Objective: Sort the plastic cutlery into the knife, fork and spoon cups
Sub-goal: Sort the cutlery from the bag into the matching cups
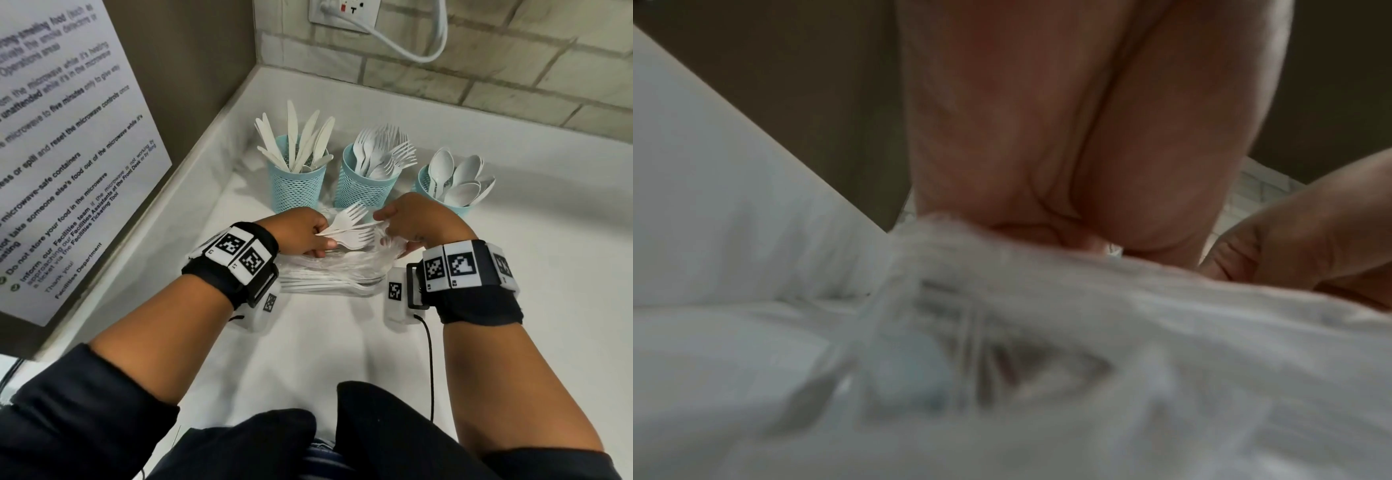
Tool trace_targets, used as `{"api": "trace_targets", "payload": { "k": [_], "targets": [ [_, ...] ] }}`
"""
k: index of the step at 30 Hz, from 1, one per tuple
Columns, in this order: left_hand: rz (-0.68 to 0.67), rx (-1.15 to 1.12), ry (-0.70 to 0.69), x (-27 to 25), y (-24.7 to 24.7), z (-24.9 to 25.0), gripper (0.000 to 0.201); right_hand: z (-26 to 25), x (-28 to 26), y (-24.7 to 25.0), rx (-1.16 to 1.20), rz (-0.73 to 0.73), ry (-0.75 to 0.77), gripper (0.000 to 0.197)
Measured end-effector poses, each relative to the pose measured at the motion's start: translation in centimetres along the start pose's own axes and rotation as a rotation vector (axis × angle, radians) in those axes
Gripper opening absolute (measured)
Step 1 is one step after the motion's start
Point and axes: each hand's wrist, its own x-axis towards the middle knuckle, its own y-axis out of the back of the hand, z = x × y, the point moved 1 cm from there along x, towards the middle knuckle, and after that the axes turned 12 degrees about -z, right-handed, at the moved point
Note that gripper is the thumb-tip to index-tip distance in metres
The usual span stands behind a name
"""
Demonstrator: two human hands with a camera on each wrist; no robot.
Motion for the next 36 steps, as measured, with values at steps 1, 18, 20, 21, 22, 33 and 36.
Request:
{"api": "trace_targets", "payload": {
  "k": [1,18,20,21,22,33,36],
  "targets": [
    [-0.011,-0.060,-0.006,0.0,-0.1,-0.1,0.013,-0.1,0.0,0.0,0.001,0.001,0.007,0.044],
    [0.123,-0.318,-0.172,-1.3,0.7,1.4,0.019,-1.1,-1.1,2.1,0.100,0.008,0.292,0.041],
    [0.138,-0.322,-0.188,-1.6,0.9,1.8,0.020,-1.6,-1.5,2.0,0.317,0.021,0.347,0.035],
    [0.142,-0.324,-0.198,-1.7,0.9,1.9,0.019,-2.0,-1.5,1.9,0.372,0.064,0.362,0.037],
    [0.140,-0.328,-0.208,-1.7,0.9,2.1,0.018,-2.3,-1.3,1.8,0.391,0.124,0.375,0.040],
    [0.219,-0.647,-0.230,-2.7,0.7,2.4,0.037,-3.8,0.9,1.6,0.543,0.369,0.494,0.028],
    [0.241,-0.672,-0.230,-2.7,0.5,2.2,0.030,-3.7,1.6,1.7,0.661,0.412,0.483,0.031]
  ]
}}
